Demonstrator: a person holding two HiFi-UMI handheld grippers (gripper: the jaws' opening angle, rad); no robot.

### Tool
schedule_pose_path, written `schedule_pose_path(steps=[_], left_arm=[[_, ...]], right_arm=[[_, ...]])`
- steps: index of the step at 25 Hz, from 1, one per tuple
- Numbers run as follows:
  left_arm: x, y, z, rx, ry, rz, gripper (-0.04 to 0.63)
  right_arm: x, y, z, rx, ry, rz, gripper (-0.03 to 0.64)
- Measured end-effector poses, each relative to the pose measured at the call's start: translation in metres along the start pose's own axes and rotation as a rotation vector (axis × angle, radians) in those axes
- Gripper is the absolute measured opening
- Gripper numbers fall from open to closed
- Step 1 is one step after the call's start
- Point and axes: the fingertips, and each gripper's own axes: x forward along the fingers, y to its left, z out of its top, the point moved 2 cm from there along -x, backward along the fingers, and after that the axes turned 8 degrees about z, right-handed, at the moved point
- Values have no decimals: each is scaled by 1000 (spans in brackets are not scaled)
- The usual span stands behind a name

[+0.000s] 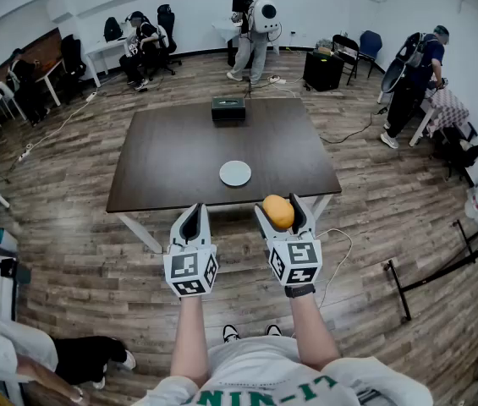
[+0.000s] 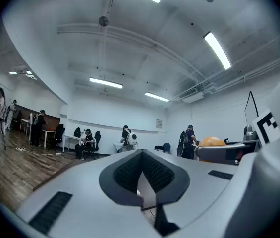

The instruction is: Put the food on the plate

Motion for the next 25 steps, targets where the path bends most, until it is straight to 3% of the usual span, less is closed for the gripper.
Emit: schedule_pose_path(steps=[17, 25], left_arm=[[-11, 69, -32, -10, 41, -18, 12], [23, 80, -37, -11, 54, -46, 12]], right_arm=[[41, 69, -33, 58, 45, 17, 367], [86, 77, -42, 72, 60, 30, 367]])
